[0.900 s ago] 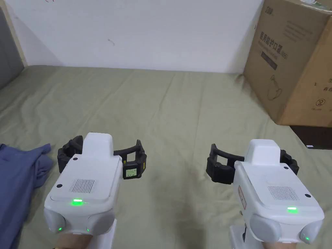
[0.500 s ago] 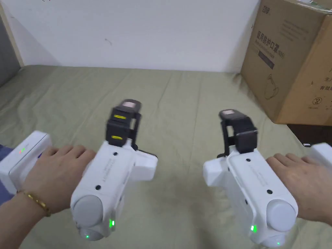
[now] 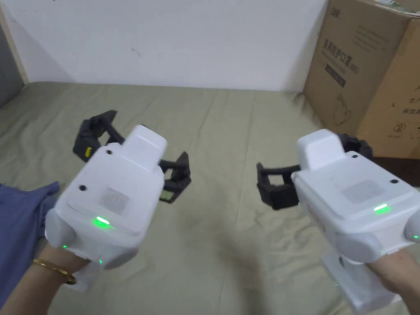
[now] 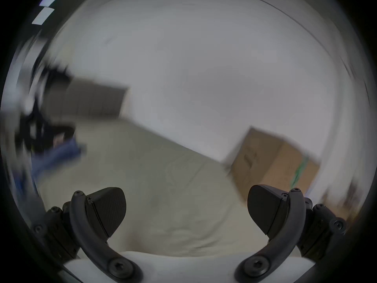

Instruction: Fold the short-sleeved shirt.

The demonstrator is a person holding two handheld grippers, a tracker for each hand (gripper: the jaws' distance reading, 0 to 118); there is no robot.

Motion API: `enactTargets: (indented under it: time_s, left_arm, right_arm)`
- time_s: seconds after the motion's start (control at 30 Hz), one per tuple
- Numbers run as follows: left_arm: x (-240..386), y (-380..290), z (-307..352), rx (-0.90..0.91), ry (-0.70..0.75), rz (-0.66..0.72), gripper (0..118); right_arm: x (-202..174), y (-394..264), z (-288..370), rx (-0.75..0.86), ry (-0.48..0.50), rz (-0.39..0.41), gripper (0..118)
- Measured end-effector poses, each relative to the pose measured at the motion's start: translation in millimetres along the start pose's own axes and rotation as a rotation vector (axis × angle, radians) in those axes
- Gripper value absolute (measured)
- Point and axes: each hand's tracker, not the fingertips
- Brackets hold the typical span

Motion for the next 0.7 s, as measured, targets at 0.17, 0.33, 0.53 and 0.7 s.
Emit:
enactTargets:
  time_s: [0.17, 0.33, 0.53, 0.7]
  left_arm:
    - [-10, -16, -1, -0.034, 0.092, 0.350, 118]
    - [-1, -29, 5, -0.058, 0.092, 0.338, 118]
    - [7, -34, 8, -0.085, 0.082, 0.282, 118]
    - [7, -33, 9, -0.086, 0.087, 0.289, 118]
  right_arm:
    - [1, -18, 7, 0.060, -0.111, -0.252, 116]
    - [-8, -34, 12, 0.049, -0.119, -0.230, 116]
    - [-13, -37, 13, 0.031, -0.114, -0.213, 116]
    - [-15, -36, 13, 0.032, -0.111, -0.204, 116]
